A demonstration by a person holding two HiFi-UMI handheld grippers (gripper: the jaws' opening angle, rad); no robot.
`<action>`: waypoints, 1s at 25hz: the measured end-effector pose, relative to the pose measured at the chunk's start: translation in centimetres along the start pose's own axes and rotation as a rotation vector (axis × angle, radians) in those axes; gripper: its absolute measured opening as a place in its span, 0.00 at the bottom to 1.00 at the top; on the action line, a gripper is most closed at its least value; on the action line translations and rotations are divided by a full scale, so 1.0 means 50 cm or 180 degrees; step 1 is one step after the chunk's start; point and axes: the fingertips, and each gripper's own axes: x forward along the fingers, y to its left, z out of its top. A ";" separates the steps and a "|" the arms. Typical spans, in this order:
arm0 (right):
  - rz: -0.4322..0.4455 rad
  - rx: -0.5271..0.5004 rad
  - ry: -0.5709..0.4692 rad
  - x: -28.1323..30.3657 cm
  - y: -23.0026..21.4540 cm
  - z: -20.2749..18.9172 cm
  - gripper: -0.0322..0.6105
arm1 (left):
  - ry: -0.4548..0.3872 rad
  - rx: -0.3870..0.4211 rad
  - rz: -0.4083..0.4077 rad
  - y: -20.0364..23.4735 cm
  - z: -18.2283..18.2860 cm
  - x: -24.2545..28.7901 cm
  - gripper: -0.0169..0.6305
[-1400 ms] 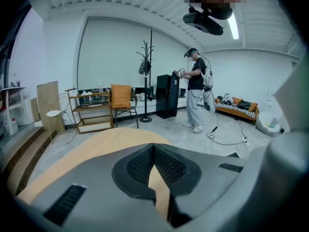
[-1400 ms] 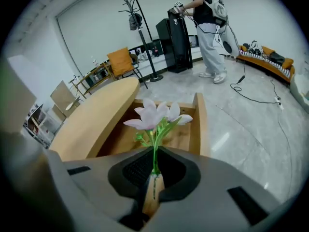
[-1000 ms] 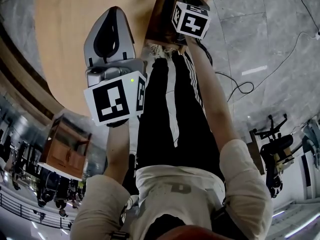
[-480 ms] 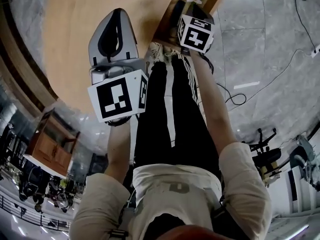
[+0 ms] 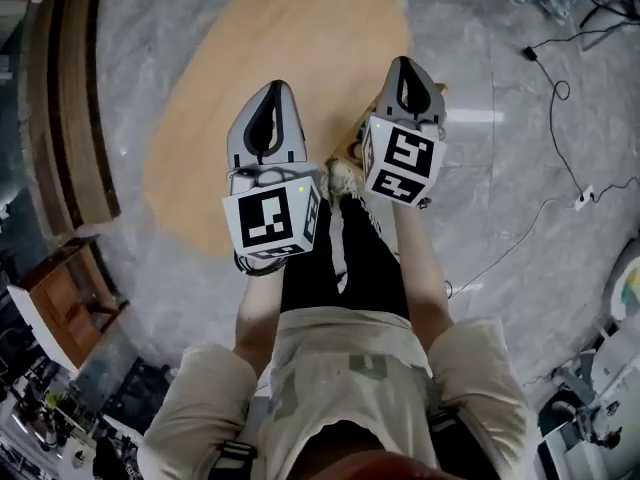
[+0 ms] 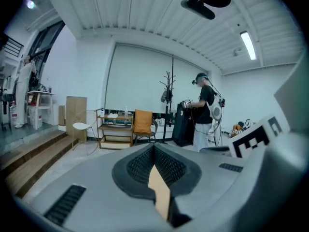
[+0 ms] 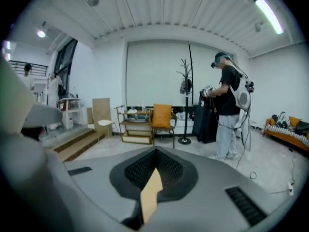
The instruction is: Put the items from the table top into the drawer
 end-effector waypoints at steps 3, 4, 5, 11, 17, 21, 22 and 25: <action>0.0196 0.0127 -0.0263 -0.112 0.063 0.159 0.05 | -0.0191 -0.0033 0.0047 0.017 0.130 -0.071 0.04; 0.0285 0.0187 -0.0332 -0.144 0.086 0.202 0.05 | -0.0261 -0.0011 0.0043 0.021 0.169 -0.096 0.04; 0.0395 0.0251 -0.0395 -0.174 0.110 0.241 0.05 | -0.0324 0.0024 0.0046 0.023 0.204 -0.121 0.04; 0.1105 0.0036 -0.0803 -0.302 0.225 0.403 0.05 | -0.0554 0.0123 0.0370 0.039 0.307 -0.253 0.04; 0.1419 -0.0186 -0.1030 -0.372 0.297 0.446 0.05 | -0.0619 0.0129 0.0640 0.099 0.322 -0.313 0.04; 0.1532 -0.0226 -0.1038 -0.377 0.351 0.447 0.05 | -0.0647 0.0104 0.0722 0.147 0.330 -0.332 0.04; 0.1551 -0.0245 -0.1050 -0.375 0.360 0.450 0.05 | -0.0651 0.0107 0.0738 0.156 0.333 -0.332 0.04; 0.1585 -0.0260 -0.1104 -0.371 0.375 0.466 0.05 | -0.0700 0.0134 0.0768 0.171 0.353 -0.330 0.04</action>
